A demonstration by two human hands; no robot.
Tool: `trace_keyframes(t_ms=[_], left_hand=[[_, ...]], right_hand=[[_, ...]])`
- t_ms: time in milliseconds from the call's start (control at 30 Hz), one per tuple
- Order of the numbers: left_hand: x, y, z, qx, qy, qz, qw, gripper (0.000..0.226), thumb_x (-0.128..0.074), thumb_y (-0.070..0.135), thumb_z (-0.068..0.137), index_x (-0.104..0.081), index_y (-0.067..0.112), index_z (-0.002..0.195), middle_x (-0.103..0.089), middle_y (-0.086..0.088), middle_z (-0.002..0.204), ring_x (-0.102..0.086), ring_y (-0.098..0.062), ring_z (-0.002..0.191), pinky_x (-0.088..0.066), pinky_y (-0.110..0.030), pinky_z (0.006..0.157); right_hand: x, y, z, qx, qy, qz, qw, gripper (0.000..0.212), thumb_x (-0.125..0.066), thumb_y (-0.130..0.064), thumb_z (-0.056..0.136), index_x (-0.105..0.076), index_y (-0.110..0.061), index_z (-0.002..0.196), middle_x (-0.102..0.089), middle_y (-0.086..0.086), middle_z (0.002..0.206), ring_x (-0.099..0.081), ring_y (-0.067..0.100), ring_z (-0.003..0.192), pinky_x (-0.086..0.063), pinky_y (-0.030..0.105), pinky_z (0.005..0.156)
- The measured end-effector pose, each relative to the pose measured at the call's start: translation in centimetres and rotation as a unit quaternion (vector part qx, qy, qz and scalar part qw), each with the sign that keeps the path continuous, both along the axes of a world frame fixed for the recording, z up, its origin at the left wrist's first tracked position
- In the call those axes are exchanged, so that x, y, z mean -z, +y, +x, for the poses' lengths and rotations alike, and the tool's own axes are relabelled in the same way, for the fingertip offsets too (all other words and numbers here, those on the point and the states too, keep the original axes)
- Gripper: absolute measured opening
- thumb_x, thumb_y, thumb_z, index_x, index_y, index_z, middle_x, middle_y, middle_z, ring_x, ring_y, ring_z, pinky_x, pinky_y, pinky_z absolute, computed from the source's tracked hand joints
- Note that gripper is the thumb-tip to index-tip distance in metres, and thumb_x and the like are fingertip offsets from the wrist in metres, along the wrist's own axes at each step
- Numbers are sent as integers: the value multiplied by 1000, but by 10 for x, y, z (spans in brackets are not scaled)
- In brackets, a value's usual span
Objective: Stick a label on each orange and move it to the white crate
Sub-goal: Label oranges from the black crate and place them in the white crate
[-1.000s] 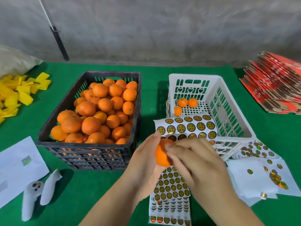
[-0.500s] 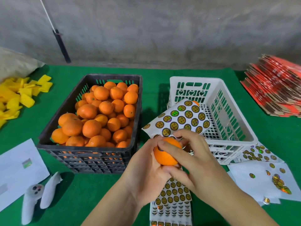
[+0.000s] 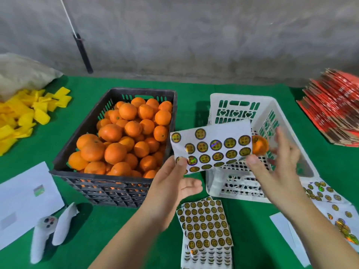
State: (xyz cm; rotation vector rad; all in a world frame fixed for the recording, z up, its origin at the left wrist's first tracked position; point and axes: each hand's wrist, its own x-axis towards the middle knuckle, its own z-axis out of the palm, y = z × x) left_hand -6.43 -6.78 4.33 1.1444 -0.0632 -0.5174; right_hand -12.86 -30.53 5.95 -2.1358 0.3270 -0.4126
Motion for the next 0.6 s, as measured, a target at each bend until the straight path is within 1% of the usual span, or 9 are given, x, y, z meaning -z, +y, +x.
trace_keyframes(t_ms=[67, 133, 200, 267, 333, 400, 467, 533, 600], left_hand=[[-1, 4, 7, 50, -42, 27, 998, 23, -60, 47, 98, -74, 39, 114, -73, 1, 122, -64, -16, 68, -59, -32, 78], [-2, 11, 21, 109, -84, 79, 987, 32, -58, 56, 99, -70, 36, 121, -77, 0, 109, -62, -13, 64, -58, -27, 74], [1, 19, 43, 136, -170, 170, 961, 52, -51, 70, 96, -63, 33, 131, -74, 3, 80, -62, -8, 62, -54, -20, 68], [11, 29, 77, 67, -293, 282, 911, 43, -41, 62, 104, -64, 32, 123, -70, 11, 82, -64, -2, 74, -51, -18, 70], [28, 41, 122, -25, -389, 494, 777, 25, -45, 41, 107, -61, 35, 126, -68, 11, 116, -63, -14, 108, -53, -36, 84], [49, 57, 160, 67, -376, 716, 584, 42, -49, 36, 103, -48, 35, 144, -51, 3, 150, -41, -33, 139, -42, -49, 108], [69, 67, 181, 165, -362, 811, 429, 54, -53, 41, 100, -37, 36, 151, -40, 2, 159, -29, -37, 146, -31, -49, 117], [78, 70, 189, 161, -379, 830, 375, 55, -58, 41, 98, -39, 34, 150, -41, -1, 156, -31, -37, 144, -33, -47, 113], [74, 68, 195, 128, -393, 830, 376, 51, -62, 38, 97, -47, 31, 145, -44, -5, 150, -37, -36, 140, -36, -46, 111]], right_hand=[[8, 7, -5, -134, 43, 133, 981, 61, -62, -71, 83, -54, -56, 141, -60, -23, 144, -56, 1, 134, -46, 35, 111], [17, 18, -7, -176, 22, 168, 970, 30, -70, -52, 91, -73, -51, 121, -75, -19, 125, -69, 1, 116, -57, 18, 93], [24, 25, -5, -146, -26, 186, 971, 22, -72, -38, 97, -78, -44, 117, -78, -13, 119, -74, 6, 111, -58, 14, 85], [29, 29, -4, -101, -52, 234, 966, 24, -69, -34, 95, -79, -39, 116, -79, -8, 117, -76, 13, 108, -61, 22, 84], [34, 30, -5, -80, -51, 259, 961, 26, -68, -37, 92, -79, -36, 116, -80, -5, 117, -77, 17, 108, -63, 28, 84], [36, 31, -7, -76, -38, 274, 958, 26, -71, -41, 91, -79, -35, 115, -80, -3, 116, -77, 19, 107, -62, 27, 84], [38, 33, -10, -72, -21, 271, 960, 27, -76, -48, 91, -79, -36, 115, -80, -3, 115, -78, 19, 106, -62, 27, 84], [38, 35, -12, -72, -7, 276, 959, 30, -76, -51, 90, -78, -36, 115, -80, -3, 116, -78, 20, 106, -62, 27, 84], [38, 36, -13, -68, -5, 284, 956, 31, -76, -51, 90, -78, -34, 117, -80, -1, 118, -77, 21, 108, -62, 26, 84]])
